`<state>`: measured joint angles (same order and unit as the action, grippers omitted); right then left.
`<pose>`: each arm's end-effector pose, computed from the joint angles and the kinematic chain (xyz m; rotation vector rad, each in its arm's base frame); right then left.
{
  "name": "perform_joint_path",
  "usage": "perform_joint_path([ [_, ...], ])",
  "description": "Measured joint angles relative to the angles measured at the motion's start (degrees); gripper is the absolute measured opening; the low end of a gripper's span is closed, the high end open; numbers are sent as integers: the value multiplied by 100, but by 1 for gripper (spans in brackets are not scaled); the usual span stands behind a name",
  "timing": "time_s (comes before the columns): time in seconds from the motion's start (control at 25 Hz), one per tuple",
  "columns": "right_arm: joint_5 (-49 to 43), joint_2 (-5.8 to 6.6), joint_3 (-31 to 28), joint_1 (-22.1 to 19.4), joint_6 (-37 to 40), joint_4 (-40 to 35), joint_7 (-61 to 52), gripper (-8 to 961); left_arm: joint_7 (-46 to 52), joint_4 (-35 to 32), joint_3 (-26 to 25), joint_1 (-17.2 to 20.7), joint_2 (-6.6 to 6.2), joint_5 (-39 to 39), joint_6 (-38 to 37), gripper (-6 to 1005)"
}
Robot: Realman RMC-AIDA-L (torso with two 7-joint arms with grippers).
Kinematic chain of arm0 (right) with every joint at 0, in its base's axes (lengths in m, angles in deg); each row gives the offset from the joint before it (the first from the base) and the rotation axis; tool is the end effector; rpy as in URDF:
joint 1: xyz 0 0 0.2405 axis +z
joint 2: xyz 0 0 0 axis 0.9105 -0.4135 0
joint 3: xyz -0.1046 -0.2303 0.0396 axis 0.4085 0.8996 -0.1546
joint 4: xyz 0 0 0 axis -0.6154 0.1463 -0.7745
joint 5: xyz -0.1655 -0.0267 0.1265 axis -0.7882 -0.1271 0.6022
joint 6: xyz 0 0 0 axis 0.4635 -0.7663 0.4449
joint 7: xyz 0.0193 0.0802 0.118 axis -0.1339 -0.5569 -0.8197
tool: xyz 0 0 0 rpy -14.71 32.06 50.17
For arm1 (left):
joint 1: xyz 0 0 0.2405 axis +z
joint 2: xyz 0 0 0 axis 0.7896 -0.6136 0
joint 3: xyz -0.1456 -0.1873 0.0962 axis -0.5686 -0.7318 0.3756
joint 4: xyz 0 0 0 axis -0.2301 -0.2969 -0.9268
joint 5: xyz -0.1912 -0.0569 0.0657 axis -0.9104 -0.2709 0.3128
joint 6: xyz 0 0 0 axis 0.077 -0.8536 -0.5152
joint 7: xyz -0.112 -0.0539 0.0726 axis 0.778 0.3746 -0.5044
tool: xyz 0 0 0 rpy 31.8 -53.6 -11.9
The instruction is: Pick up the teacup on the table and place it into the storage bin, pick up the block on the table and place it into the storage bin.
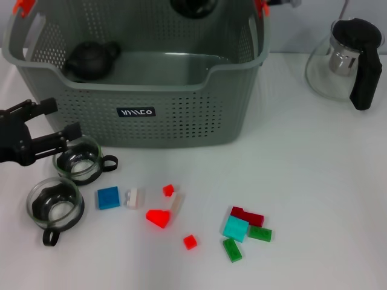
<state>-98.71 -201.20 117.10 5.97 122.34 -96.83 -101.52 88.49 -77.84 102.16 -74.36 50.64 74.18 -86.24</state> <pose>0.0147 0.4847 -0.0447 -2.5528 0.3967 0.0692 -0.3236 0.2811 0.0777 -2.3559 -0.6348 -0.8229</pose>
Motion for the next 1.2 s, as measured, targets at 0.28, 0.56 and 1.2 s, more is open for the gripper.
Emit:
perform_joint_path([
  [0.28,-223,-14,391,260,-849,1056,15,62,4,0,3,38,16,6,-18,855],
  [0.56,-190,-54,595,266,-1135,1459,91,62,4,45,40,23,17,6,-37,855],
  [1.2,71,-65,933,327,-990,1533,75,105,4,70,145,43,17,6,6,854],
])
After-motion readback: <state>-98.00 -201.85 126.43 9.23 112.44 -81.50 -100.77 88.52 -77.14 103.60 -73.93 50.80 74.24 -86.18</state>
